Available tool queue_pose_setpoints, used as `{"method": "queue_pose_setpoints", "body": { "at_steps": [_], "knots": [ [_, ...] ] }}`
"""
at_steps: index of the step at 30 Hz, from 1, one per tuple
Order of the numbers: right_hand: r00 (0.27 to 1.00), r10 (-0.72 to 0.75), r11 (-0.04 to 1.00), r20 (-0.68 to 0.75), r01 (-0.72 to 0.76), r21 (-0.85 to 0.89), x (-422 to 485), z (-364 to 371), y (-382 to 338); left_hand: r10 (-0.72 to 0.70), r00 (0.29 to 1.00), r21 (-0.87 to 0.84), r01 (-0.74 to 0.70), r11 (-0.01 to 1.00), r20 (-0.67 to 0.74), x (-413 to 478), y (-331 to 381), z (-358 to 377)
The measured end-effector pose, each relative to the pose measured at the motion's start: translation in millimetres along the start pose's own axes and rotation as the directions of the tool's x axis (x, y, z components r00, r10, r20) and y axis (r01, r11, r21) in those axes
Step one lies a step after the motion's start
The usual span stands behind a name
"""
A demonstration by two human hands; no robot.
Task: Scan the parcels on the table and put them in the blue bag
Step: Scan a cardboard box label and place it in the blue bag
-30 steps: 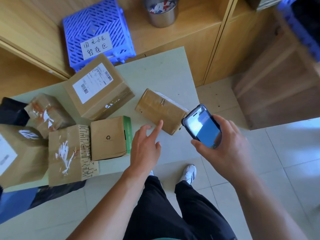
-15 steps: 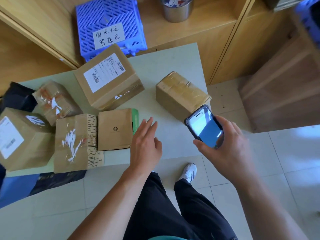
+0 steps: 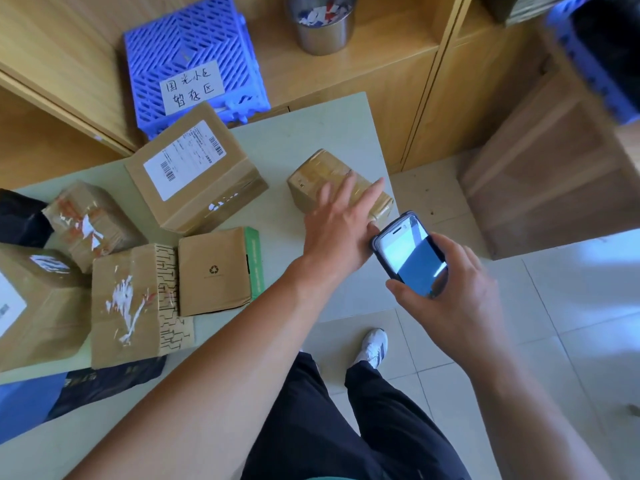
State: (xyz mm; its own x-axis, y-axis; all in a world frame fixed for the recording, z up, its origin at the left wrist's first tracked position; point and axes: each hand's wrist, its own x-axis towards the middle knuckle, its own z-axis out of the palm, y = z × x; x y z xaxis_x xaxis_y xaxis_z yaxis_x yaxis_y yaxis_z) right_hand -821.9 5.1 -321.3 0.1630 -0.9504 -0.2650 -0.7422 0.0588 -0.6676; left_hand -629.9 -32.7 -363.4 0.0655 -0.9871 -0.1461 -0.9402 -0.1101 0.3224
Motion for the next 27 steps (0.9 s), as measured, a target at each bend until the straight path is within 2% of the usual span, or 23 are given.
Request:
{"method": "queue_pose_setpoints", "body": {
  "at_steps": [3,5,7,11,14,17,20,23,27],
  "knots": [
    [1.000,0.014,1.000,-0.004,-0.014,0.004,0.9,-4.5,4.7,-0.052,0.980,0.168,0.019,0.986,0.192,17.8,14.3,0.5],
    [1.000,0.022,1.000,-0.006,-0.022,0.005,1.6,-9.2,7.0,-0.083,0.972,0.232,0.031,0.972,0.218,21.3,17.2,3.8],
    [0.999,0.031,0.999,-0.009,-0.031,0.008,2.7,-12.8,7.4,-0.116,0.973,0.226,0.069,0.972,0.200,18.3,11.7,8.4],
    [1.000,0.022,1.000,-0.017,-0.022,0.009,7.0,-15.3,6.8,-0.108,0.988,0.045,0.104,0.994,0.107,-0.7,-13.1,14.8],
    [1.000,0.006,1.000,-0.007,-0.006,-0.005,8.7,-12.2,4.0,-0.085,0.995,-0.116,0.079,0.990,-0.047,-29.2,-35.2,21.7],
    [1.000,-0.010,1.000,0.018,0.010,-0.008,9.5,-5.4,1.2,-0.172,0.968,-0.182,0.138,0.974,-0.184,-53.9,-52.4,28.8],
    [0.999,-0.019,1.000,0.045,0.020,-0.020,8.9,3.7,-2.6,-0.293,0.922,-0.270,0.223,0.937,-0.252,-65.5,-67.9,27.3],
    [0.998,-0.020,0.999,0.065,0.021,-0.024,5.7,11.2,-6.1,-0.413,0.893,-0.344,0.337,0.876,-0.177,-68.8,-76.1,25.5],
    [0.996,-0.012,0.999,0.083,0.015,-0.036,2.5,19.4,-7.9,-0.511,0.859,-0.284,0.496,0.821,0.022,-64.7,-80.9,26.3]
  ]
}}
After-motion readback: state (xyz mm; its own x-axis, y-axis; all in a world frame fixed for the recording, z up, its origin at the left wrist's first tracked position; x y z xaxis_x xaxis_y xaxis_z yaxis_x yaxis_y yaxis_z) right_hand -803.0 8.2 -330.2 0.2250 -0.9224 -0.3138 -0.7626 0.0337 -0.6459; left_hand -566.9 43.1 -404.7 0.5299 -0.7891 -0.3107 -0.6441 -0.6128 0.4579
